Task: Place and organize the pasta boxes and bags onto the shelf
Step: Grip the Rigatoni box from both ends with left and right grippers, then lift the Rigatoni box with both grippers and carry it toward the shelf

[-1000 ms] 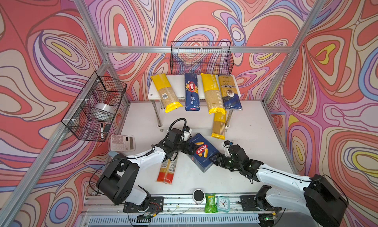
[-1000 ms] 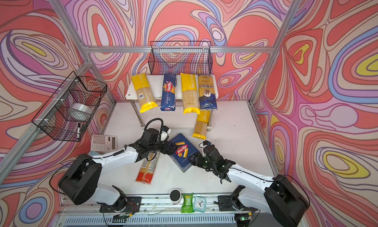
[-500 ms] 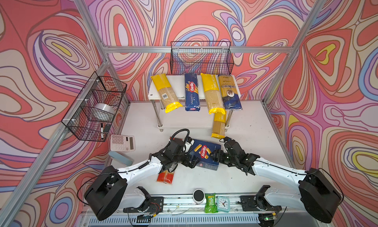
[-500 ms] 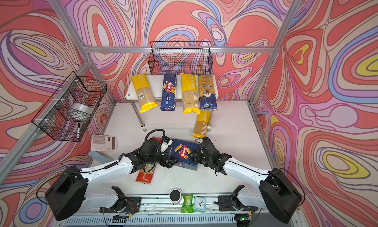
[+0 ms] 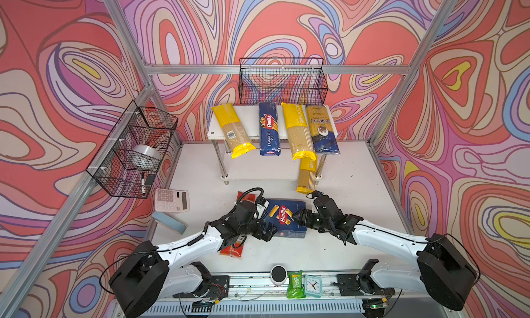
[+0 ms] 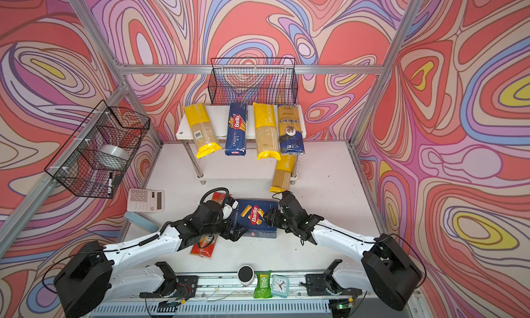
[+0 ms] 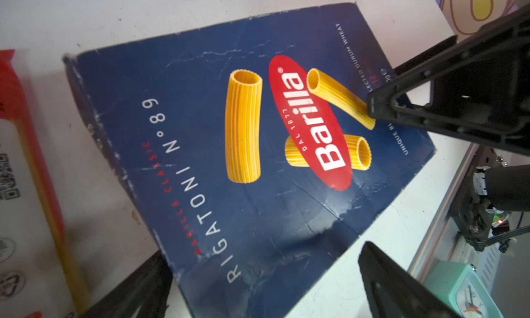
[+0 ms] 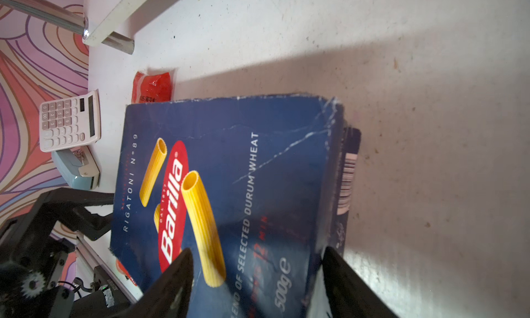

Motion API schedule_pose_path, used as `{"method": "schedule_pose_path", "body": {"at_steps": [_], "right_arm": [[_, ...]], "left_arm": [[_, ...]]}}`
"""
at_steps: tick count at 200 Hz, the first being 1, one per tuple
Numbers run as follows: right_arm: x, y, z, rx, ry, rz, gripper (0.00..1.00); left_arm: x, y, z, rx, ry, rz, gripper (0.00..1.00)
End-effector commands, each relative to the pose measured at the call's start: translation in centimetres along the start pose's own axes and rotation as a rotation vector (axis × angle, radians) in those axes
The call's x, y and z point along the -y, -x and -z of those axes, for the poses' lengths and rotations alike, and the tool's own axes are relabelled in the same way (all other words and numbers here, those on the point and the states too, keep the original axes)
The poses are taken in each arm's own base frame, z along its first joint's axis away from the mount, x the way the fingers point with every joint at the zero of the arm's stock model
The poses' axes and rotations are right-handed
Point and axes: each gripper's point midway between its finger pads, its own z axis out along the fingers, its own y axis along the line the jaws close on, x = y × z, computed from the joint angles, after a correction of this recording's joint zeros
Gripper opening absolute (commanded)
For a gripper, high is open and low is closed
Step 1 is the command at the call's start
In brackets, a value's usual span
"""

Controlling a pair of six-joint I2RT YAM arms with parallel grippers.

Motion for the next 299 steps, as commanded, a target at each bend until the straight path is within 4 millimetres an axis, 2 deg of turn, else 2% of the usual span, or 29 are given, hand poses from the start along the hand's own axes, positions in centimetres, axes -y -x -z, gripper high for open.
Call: {"method": "schedule_pose_path", "body": {"at_steps": [1, 30, 72, 112, 152, 174, 202, 231, 299], "right_arm": [[-0.1, -0.4, 0.4, 0.001, 0.01, 0.019, 0.73], [-0.1, -0.8, 0.1, -0.006, 0.035, -0.004, 0.73], [-1.2, -0.7, -0.6, -0.028, 0.076, 0.006, 0.74], [-3.9, 0.5, -0.2, 0.0, 0.157, 0.027, 0.74], [-7.0, 1.1, -0.7, -0.001, 0.224, 0.061, 0.74], [-8.4, 1.4, -0.8, -0.007, 0.229, 0.067, 0.74], [-10.6, 2.0, 0.3, 0.027, 0.28, 0.059, 0.74], [-11.7, 2.8, 1.6, 0.065, 0.308, 0.054, 0.74], [-14.0, 4.7, 3.6, 0.138, 0.355, 0.092, 0.74]], "left_arm": [[0.7, 2.1, 0.0, 0.06, -0.005, 0.004, 1.0], [1.0, 2.7, -0.2, 0.07, -0.017, 0.005, 1.0], [2.7, 4.1, -0.3, 0.099, -0.098, 0.008, 1.0], [4.0, 4.4, -0.6, 0.092, -0.163, 0.018, 1.0], [4.8, 4.8, -0.3, 0.103, -0.196, 0.017, 1.0], [5.5, 5.5, 0.6, 0.115, -0.212, 0.013, 1.0], [6.6, 7.0, 2.6, 0.146, -0.218, -0.005, 1.0], [6.9, 7.9, 4.1, 0.198, -0.222, -0.007, 1.0], [7.6, 9.4, 5.6, 0.255, -0.223, -0.029, 1.0]]}}
